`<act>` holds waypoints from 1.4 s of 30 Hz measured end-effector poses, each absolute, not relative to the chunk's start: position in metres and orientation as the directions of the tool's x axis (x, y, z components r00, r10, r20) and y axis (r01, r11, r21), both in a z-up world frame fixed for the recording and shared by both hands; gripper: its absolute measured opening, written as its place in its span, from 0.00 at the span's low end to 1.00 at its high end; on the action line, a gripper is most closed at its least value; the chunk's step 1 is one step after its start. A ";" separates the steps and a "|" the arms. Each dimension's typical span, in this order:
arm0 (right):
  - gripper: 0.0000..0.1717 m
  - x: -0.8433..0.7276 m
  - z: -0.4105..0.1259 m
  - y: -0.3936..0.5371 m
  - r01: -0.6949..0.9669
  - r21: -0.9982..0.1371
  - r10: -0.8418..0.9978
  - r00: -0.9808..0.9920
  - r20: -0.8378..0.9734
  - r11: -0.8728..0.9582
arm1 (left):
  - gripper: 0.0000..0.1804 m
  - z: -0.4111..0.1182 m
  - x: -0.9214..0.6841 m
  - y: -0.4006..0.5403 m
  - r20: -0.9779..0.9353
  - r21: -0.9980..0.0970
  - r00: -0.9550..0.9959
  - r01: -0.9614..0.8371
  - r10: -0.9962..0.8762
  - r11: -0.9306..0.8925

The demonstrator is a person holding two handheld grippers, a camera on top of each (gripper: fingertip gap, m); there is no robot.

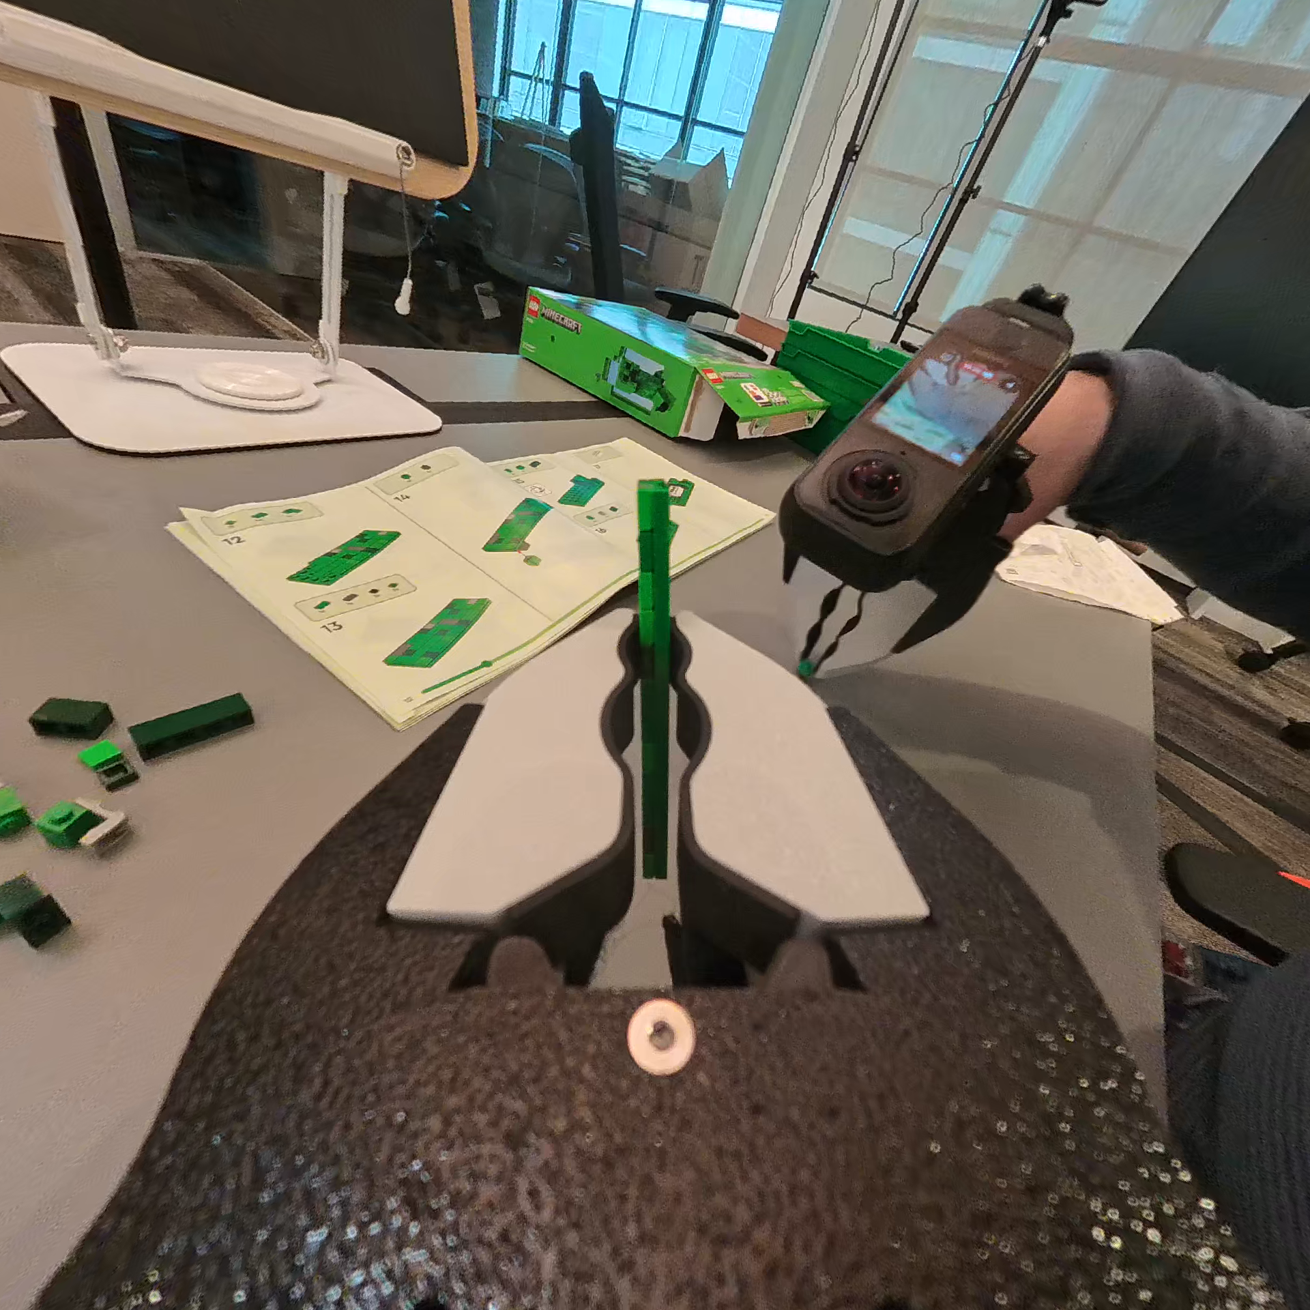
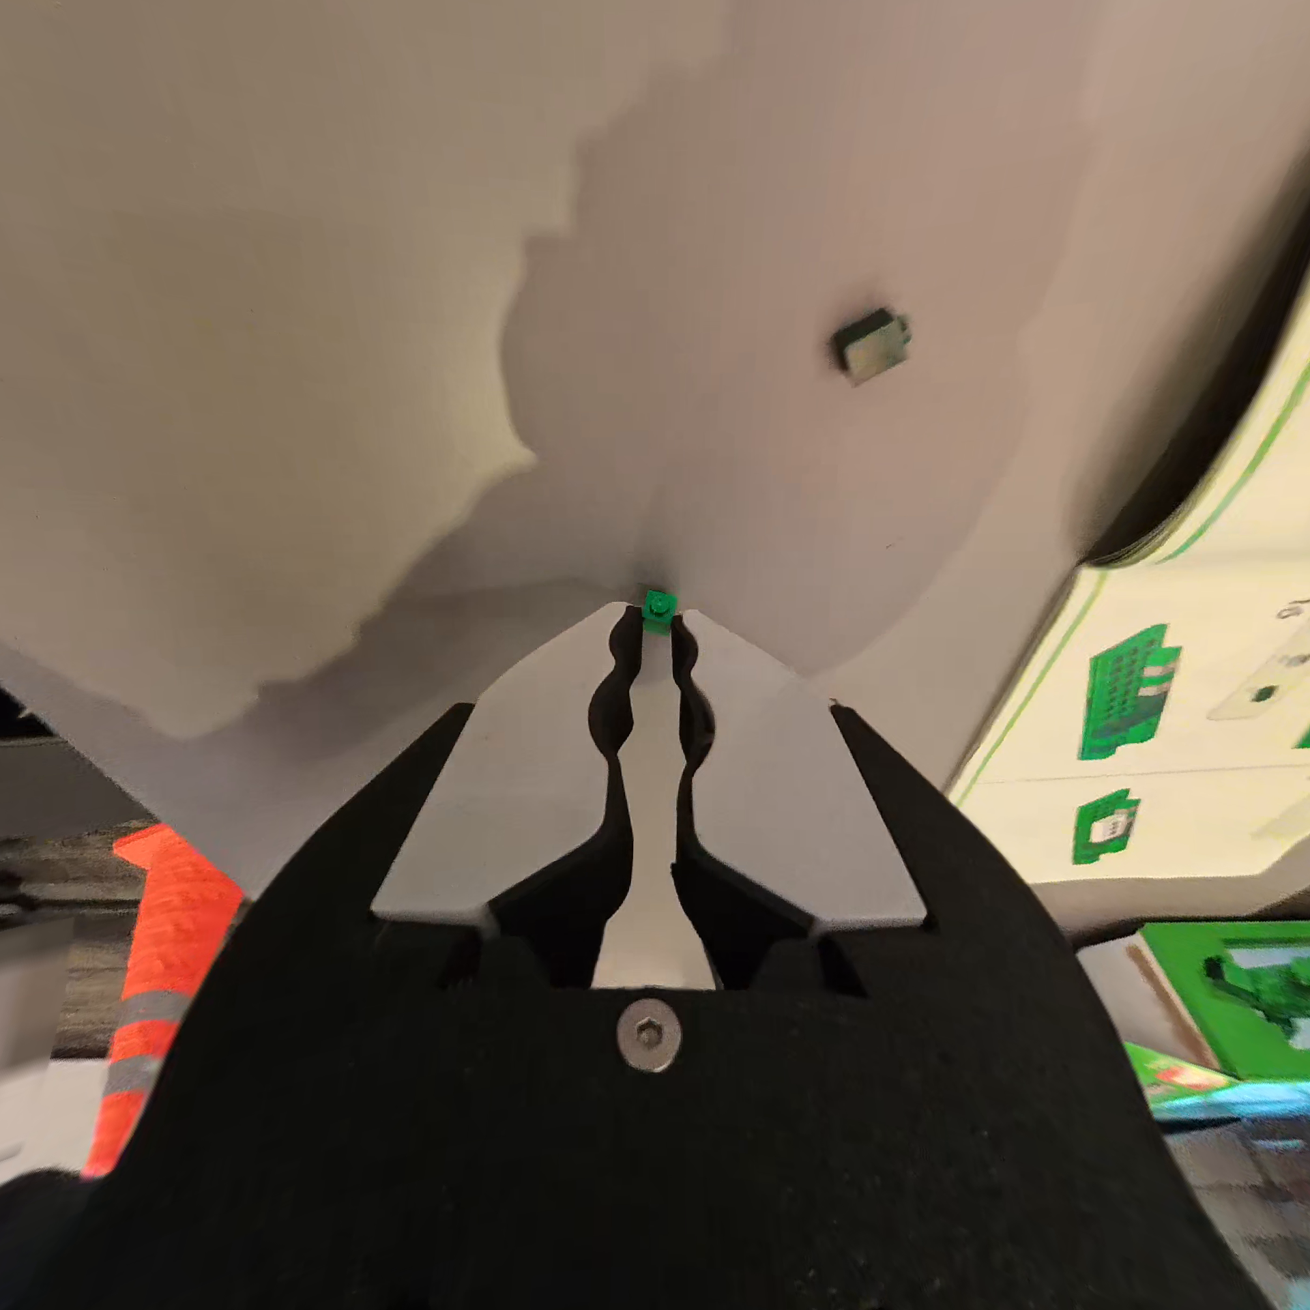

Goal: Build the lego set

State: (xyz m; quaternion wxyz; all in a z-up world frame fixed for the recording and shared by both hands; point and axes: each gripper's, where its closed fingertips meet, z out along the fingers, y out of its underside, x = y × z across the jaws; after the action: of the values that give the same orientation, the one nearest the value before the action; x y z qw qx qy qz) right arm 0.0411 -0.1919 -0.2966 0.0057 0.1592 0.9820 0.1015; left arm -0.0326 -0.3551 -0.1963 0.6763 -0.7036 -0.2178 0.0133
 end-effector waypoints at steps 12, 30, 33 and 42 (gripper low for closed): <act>0.11 0.024 -0.286 -0.191 0.332 -0.258 0.377 -0.914 0.152 0.908 | 0.03 -0.205 -0.020 -0.327 0.269 -0.953 0.919 0.297 0.289 -0.057; 0.15 0.025 -0.287 -0.198 0.017 -0.789 0.096 -0.994 0.053 0.614 | 0.03 -0.254 0.032 -0.244 0.504 -0.749 0.836 0.547 0.216 -0.374; 0.14 0.027 -0.293 -0.201 0.007 -0.766 0.047 -0.998 0.031 0.643 | 0.03 -0.261 0.036 -0.239 0.539 -0.701 0.808 0.587 0.238 -0.405; 0.08 0.031 -0.295 -0.202 -0.010 -0.755 0.010 -1.000 0.021 0.655 | 0.03 -0.268 0.036 -0.230 0.587 -0.611 0.758 0.646 0.285 -0.457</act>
State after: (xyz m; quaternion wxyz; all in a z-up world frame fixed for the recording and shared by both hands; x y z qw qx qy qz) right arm 0.0312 -0.2020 -0.2950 -0.0115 0.0000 0.9097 -0.4152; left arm 0.0363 -0.2303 -0.2684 0.4386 -0.8285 -0.2809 -0.2055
